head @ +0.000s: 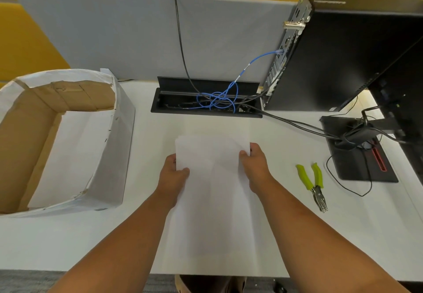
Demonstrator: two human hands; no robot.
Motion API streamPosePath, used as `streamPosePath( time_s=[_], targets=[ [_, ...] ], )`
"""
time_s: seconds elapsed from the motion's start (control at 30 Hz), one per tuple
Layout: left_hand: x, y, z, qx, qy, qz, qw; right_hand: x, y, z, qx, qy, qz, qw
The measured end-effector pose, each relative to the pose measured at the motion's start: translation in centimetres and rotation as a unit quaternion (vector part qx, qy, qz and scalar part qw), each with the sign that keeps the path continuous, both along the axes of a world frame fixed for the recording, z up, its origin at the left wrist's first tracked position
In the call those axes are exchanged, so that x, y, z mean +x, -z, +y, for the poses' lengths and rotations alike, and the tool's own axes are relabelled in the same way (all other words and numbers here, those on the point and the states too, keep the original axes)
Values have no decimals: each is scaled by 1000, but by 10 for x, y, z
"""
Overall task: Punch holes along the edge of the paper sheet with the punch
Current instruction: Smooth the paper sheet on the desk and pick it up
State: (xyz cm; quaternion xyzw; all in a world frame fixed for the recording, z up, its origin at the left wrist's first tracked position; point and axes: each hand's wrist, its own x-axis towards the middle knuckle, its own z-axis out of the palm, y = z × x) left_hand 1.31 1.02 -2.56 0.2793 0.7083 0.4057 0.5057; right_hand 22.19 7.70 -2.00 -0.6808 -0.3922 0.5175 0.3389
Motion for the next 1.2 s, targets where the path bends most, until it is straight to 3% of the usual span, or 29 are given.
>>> streamPosePath(
  time_s=[0.37,0.63,0.83,1.1,1.2],
  targets=[
    [0,-12,6,31,5,43,999,0,-9,-1,52,-23,48,997],
    [-2,-23,10,101,34,28,994,0,-23,7,134,-55,-6,989],
    [-6,-31,23,166,73,126,975,-5,-24,11,120,-42,-22,992],
    [-4,-32,26,154,23,108,982,-6,-30,10,123,-47,-27,991],
    [-5,-32,24,156,-2,87,984,-2,-28,8,81,-65,-7,995]
  ],
)
